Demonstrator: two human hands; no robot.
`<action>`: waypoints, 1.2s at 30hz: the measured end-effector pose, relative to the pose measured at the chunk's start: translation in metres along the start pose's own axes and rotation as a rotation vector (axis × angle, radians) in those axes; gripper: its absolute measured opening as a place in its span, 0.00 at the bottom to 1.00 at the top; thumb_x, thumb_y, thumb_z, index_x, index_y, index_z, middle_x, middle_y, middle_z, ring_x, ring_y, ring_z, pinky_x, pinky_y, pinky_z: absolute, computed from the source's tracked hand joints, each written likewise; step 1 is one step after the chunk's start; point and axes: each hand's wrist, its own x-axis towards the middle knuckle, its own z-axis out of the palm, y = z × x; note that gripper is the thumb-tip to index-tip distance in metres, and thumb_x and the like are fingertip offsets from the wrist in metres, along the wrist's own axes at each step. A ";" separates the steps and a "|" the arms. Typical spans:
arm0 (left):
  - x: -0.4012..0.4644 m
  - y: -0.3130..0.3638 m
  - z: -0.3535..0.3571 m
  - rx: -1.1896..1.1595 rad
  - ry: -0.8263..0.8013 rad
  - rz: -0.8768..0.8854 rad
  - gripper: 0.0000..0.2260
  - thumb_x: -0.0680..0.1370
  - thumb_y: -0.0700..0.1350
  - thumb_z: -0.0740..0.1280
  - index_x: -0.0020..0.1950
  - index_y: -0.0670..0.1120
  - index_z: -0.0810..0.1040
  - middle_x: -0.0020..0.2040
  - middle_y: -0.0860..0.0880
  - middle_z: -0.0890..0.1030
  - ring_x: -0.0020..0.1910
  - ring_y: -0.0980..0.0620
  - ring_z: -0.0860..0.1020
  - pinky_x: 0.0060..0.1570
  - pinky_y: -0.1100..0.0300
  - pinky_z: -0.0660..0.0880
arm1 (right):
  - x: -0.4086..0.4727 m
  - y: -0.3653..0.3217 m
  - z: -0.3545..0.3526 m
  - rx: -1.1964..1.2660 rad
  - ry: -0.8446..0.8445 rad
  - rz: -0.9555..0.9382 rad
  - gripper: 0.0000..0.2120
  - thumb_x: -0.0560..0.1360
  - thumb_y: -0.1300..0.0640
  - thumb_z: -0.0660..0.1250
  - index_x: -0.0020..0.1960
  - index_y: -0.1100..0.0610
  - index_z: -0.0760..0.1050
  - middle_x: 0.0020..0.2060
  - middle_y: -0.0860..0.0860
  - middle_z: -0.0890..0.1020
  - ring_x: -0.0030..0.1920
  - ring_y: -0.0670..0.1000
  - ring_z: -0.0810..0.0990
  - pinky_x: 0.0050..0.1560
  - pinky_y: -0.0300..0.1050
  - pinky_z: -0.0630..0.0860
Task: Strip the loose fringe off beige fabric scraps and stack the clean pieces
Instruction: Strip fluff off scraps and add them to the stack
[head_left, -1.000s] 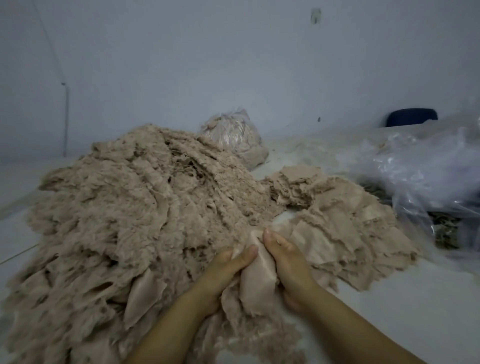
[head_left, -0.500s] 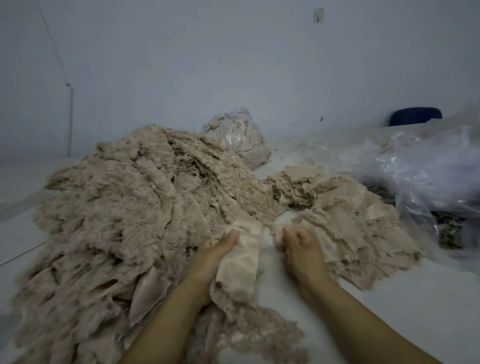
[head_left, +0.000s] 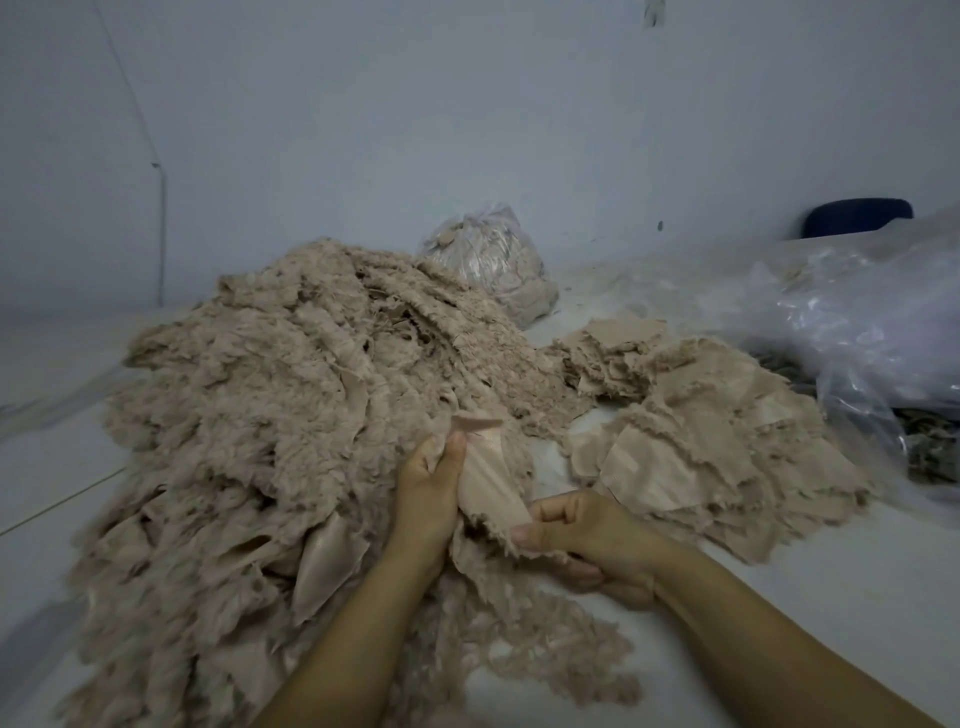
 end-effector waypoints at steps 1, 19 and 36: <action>0.001 -0.001 -0.001 0.015 0.018 0.011 0.07 0.79 0.47 0.64 0.44 0.47 0.78 0.37 0.50 0.82 0.38 0.54 0.80 0.38 0.60 0.76 | -0.001 0.000 -0.002 -0.029 -0.019 0.012 0.06 0.69 0.57 0.73 0.36 0.58 0.78 0.21 0.47 0.74 0.17 0.42 0.60 0.19 0.33 0.53; -0.006 0.012 -0.004 0.043 -0.012 -0.156 0.09 0.78 0.48 0.65 0.42 0.43 0.77 0.30 0.50 0.81 0.27 0.56 0.79 0.26 0.66 0.73 | -0.007 -0.006 -0.007 -0.280 0.061 -0.116 0.06 0.69 0.44 0.71 0.38 0.45 0.80 0.22 0.46 0.71 0.21 0.45 0.65 0.23 0.37 0.61; -0.007 0.000 0.001 -0.107 -0.302 -0.274 0.15 0.79 0.51 0.60 0.46 0.42 0.79 0.34 0.45 0.80 0.31 0.50 0.79 0.32 0.60 0.75 | 0.003 -0.003 0.000 0.164 0.479 -0.215 0.14 0.73 0.52 0.69 0.47 0.64 0.76 0.34 0.56 0.80 0.31 0.50 0.78 0.31 0.43 0.79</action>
